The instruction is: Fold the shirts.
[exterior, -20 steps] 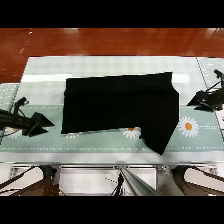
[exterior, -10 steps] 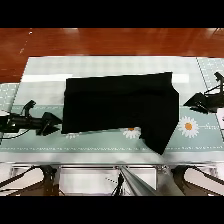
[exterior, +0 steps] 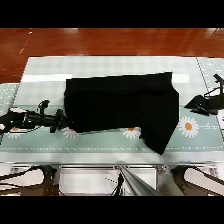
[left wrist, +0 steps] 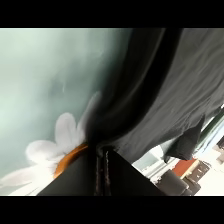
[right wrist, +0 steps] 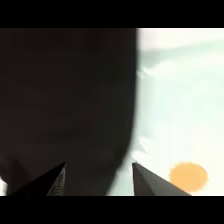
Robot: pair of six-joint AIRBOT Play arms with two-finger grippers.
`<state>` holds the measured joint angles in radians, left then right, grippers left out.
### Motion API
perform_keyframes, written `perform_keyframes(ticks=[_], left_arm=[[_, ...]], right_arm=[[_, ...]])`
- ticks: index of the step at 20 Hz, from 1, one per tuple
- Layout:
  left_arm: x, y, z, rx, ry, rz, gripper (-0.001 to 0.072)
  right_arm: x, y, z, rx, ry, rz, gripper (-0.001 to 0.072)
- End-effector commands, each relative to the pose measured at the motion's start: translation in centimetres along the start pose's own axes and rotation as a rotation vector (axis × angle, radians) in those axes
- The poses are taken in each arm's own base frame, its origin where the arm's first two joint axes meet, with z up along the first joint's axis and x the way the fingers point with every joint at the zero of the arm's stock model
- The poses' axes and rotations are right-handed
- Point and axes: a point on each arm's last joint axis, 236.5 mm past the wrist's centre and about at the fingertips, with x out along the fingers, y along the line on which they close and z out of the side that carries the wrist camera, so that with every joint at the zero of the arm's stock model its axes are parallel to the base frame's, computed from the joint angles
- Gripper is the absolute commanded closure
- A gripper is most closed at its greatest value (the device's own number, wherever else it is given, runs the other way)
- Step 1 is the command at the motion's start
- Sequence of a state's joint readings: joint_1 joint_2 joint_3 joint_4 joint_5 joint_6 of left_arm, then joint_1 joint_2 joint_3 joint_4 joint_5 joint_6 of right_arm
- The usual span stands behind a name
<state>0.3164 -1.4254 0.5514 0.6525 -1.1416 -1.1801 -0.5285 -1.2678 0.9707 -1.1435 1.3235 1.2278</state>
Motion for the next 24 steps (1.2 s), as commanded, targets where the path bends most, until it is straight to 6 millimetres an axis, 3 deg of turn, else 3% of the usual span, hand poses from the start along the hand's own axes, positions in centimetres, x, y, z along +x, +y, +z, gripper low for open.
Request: perform_keyframes(ticks=[1,4,5,6,9,11,15,18,21,24], left_arm=[[0.2,-0.3,-0.3,0.021,0.022,-0.01,0.0675],[0.1,-0.4,-0.3,0.047,0.02,-0.01,0.0675],[0.1,-0.4,-0.3,0.057,0.02,-0.01,0.0675],[0.1,-0.4,-0.3,0.064,0.02,-0.011,0.0675],[0.1,-0.4,-0.3,0.071,0.023,-0.012,0.0675],[0.1,-0.4,-0.4,0.071,0.024,-0.013,0.0675],[0.1,-0.5,-0.5,0.075,0.029,-0.015,0.0675],[0.1,-0.4,-0.2,0.076,0.017,-0.01,0.0675],[0.0,-0.5,0.1,0.08,0.011,-0.01,0.0675],[-0.6,-1.2,1.2,0.107,-0.018,-0.01,0.0674]], right_arm=[[0.6,-3.1,-2.8,0.075,0.064,-0.066,0.0224],[1.6,-2.9,-5.8,0.153,0.071,-0.004,0.0221],[2.1,-2.3,-6.6,0.153,0.069,0.018,0.0187],[2.9,-1.2,-7.0,0.139,0.058,0.057,0.0108],[4.6,0.4,-8.6,0.104,0.089,0.096,0.011],[5.1,0.1,-8.3,0.105,0.066,0.088,0.0132],[5.2,0.4,-5.3,0.144,-0.058,0.109,0.0143],[6.2,1.0,-5.9,0.135,-0.016,0.114,0.0147],[8.8,2.6,-7.6,0.083,0.068,0.11,0.0239],[9.7,3.7,-8.0,0.04,0.097,0.089,0.0681]])
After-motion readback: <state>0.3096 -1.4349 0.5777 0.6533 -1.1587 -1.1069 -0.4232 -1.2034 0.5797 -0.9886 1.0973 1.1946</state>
